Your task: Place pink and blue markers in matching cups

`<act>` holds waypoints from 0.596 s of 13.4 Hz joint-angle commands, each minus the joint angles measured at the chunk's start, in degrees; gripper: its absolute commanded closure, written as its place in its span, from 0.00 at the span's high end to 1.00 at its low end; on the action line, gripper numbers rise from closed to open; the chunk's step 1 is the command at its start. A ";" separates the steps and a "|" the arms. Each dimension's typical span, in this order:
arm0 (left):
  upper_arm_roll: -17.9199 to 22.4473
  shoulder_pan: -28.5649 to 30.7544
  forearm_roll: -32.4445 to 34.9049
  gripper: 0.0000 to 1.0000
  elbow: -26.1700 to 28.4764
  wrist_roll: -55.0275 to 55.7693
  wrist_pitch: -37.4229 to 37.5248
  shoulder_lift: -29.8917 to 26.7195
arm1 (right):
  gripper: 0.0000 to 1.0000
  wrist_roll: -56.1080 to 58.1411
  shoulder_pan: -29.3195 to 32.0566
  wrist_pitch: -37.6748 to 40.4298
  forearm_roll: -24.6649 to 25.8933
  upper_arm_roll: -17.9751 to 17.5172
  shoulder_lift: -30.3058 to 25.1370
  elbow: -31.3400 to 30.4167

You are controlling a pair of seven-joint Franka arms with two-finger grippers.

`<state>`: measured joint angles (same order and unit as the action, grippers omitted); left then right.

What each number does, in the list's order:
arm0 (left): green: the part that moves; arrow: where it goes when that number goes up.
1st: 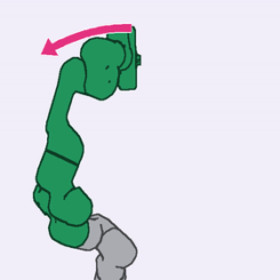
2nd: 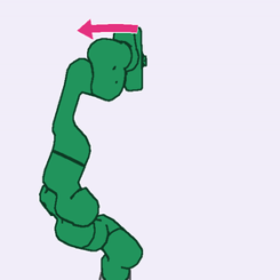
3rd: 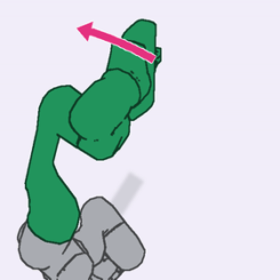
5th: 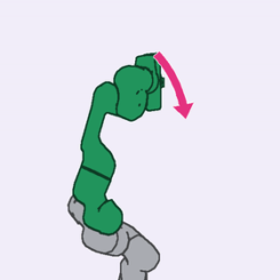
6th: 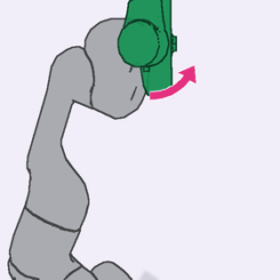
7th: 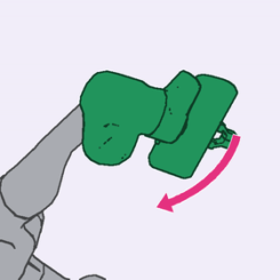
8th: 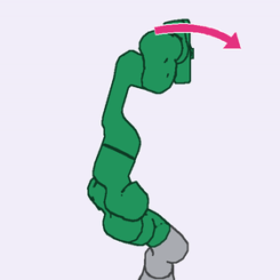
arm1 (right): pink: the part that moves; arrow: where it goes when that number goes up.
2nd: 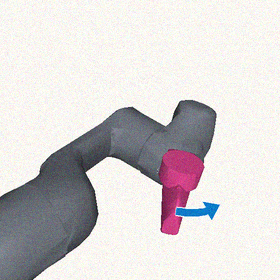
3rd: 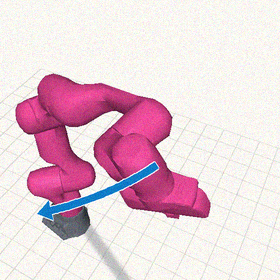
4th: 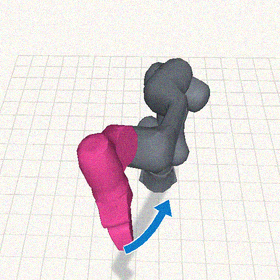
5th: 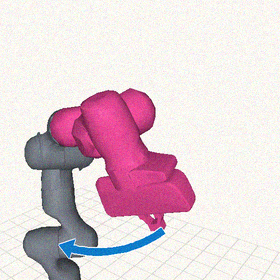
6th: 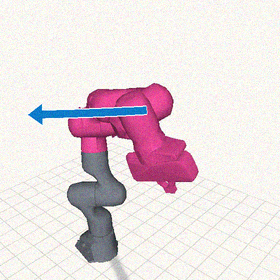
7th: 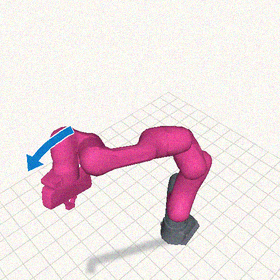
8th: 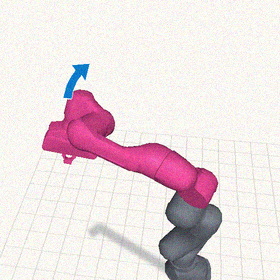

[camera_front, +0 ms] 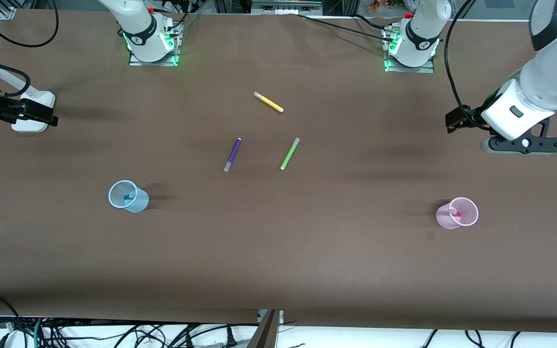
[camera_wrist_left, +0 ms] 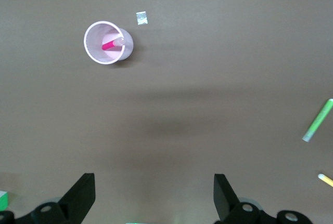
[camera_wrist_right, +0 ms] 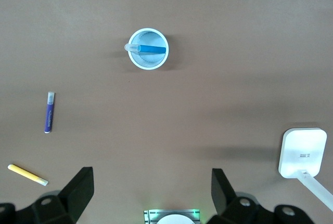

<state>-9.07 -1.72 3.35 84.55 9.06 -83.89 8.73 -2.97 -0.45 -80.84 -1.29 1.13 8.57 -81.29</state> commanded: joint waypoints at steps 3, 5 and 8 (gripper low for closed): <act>10.74 -6.72 -2.82 1.00 -0.02 -9.50 1.62 -1.86 | 1.00 0.86 -0.17 0.07 1.02 -0.07 -0.22 -0.01; 10.74 -6.63 -2.64 1.00 5.94 -9.68 -0.12 -5.90 | 1.00 0.77 -0.17 -0.02 1.02 -0.07 -0.22 -0.01; 10.22 -6.54 -2.64 1.00 9.75 -9.59 -2.42 -8.20 | 1.00 0.77 -0.25 -0.02 1.02 -0.07 -0.13 -0.01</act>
<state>1.31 -8.19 1.50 89.88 0.70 -84.12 3.86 -2.94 -0.46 -80.84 -1.28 1.13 8.57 -81.29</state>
